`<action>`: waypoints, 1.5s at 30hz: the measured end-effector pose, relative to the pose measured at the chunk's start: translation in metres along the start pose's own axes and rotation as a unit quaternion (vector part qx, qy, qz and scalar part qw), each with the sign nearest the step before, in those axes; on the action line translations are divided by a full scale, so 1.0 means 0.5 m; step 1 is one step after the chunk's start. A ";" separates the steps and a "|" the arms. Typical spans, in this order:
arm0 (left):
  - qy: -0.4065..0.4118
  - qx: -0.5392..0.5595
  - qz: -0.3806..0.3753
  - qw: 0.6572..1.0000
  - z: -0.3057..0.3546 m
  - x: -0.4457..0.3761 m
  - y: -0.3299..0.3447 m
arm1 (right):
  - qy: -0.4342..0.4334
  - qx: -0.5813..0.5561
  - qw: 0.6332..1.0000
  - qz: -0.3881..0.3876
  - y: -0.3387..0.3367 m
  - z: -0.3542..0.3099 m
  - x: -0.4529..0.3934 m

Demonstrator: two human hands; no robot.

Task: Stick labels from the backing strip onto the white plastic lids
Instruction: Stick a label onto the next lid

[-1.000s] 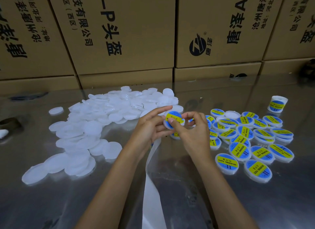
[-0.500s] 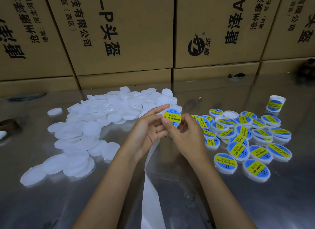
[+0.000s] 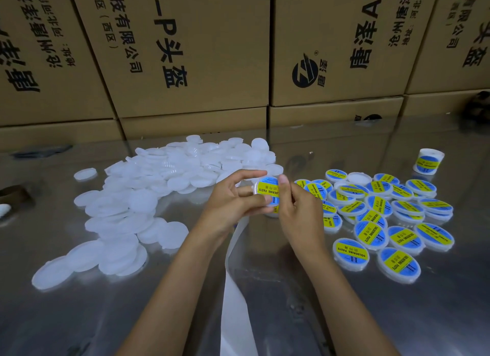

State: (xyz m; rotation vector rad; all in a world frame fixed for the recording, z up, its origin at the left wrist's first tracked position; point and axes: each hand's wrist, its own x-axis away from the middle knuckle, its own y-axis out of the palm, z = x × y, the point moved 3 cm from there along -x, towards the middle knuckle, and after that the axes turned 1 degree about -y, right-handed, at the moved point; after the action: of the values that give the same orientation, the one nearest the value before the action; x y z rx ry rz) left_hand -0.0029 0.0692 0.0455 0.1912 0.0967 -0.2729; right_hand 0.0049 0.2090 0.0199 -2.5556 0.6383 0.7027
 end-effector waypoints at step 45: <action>0.061 -0.108 0.189 0.974 0.010 -0.009 -0.029 | 0.030 -0.009 0.993 -0.111 0.034 -0.005 0.022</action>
State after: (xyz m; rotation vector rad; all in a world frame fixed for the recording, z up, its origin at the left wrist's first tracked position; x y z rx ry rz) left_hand -0.0107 0.0556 0.0483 0.0082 0.2087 0.1294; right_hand 0.0053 0.1903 0.0113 -2.6201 0.3594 0.5598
